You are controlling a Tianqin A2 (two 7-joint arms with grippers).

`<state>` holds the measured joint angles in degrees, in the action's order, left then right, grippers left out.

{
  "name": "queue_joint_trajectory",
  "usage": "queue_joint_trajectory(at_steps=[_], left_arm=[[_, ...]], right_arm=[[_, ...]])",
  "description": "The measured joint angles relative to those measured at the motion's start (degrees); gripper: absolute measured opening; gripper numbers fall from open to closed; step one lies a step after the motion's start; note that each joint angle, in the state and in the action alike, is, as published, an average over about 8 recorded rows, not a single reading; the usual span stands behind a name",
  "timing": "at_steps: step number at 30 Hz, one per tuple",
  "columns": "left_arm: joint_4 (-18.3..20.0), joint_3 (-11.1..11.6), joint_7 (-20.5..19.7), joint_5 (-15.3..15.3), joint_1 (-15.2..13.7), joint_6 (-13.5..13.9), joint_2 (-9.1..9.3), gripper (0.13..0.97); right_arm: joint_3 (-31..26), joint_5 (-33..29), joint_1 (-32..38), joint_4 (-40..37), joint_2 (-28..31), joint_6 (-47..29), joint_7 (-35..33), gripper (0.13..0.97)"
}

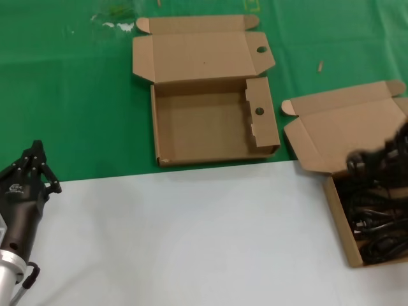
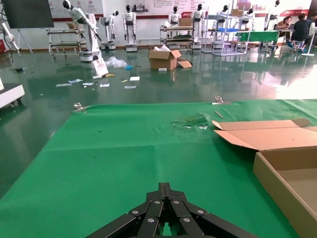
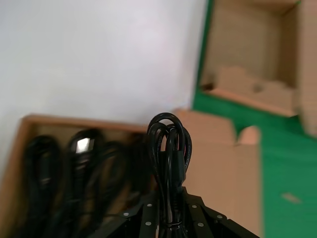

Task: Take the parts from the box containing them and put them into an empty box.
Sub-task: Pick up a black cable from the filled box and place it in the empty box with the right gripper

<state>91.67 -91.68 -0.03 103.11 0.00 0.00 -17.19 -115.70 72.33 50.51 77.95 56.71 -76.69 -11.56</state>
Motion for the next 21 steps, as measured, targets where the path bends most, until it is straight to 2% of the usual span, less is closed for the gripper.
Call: queue_joint_trajectory(at_steps=[4, 11, 16, 21], left_arm=[[0.00, 0.00, 0.00, 0.00, 0.00, 0.00, 0.00, 0.140], [0.00, 0.00, 0.00, 0.00, 0.00, 0.00, 0.00, 0.140], [0.00, 0.00, 0.00, 0.00, 0.00, 0.00, 0.00, 0.140], [0.00, 0.00, 0.00, 0.00, 0.00, 0.00, 0.00, 0.140]], right_arm=[[-0.35, -1.21, 5.14, 2.20, -3.13, -1.14, 3.80, 0.205], [-2.70, -5.04, 13.46, 3.20, -13.02, 0.15, 11.00, 0.204], [-5.45, -8.77, 17.24, 0.40, -20.96, 2.75, 14.43, 0.204], [-8.50, -12.08, 19.00, -5.59, -29.46, 7.18, 15.76, 0.203]])
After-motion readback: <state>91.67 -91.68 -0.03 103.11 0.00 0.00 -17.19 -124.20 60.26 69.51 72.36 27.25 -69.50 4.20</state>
